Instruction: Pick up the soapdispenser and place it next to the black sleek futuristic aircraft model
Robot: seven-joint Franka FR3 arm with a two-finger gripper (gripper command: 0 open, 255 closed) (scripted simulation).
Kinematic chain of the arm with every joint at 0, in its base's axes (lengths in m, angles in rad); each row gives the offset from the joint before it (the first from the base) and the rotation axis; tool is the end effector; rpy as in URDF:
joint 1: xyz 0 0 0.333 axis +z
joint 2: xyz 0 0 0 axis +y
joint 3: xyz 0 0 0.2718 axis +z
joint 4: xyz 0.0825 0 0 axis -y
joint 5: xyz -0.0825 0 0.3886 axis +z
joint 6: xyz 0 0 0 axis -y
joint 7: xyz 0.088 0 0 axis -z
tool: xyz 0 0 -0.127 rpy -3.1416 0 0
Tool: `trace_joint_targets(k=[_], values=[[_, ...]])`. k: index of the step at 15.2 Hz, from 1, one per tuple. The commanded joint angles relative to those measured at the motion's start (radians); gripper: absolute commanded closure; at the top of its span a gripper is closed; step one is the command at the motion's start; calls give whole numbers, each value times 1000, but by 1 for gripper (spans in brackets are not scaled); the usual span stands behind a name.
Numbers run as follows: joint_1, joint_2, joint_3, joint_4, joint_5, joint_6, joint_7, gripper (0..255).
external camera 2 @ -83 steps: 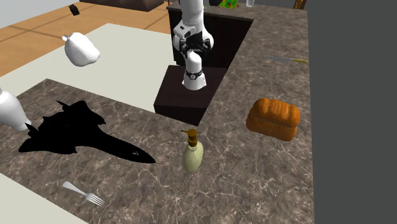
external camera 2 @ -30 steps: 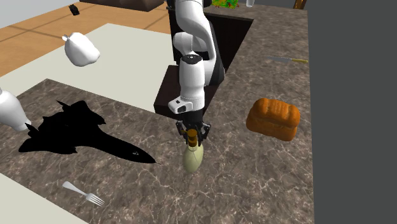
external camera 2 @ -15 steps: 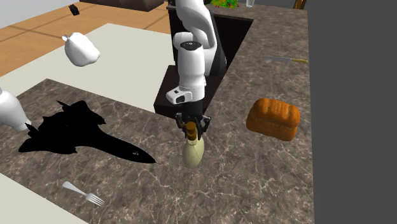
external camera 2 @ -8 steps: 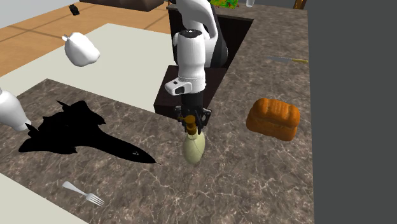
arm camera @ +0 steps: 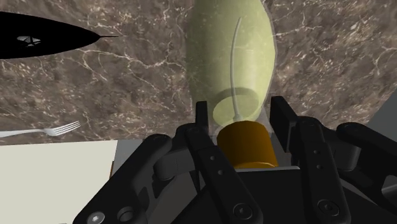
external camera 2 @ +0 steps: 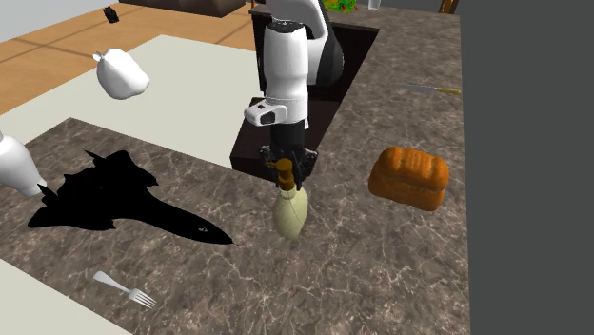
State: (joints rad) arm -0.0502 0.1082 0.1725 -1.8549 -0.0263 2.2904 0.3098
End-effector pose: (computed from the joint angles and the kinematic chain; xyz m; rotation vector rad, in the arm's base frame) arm 0.6217 0.0730 0.4310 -3.0237 0.2691 -0.4936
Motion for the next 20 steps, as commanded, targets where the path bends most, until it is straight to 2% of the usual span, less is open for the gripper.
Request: trace_joint_targets(k=[1,20], values=[[-1,-6,0,21,2,-27,-2,255],[1,-15,2,267,6,-281,-5,255]])
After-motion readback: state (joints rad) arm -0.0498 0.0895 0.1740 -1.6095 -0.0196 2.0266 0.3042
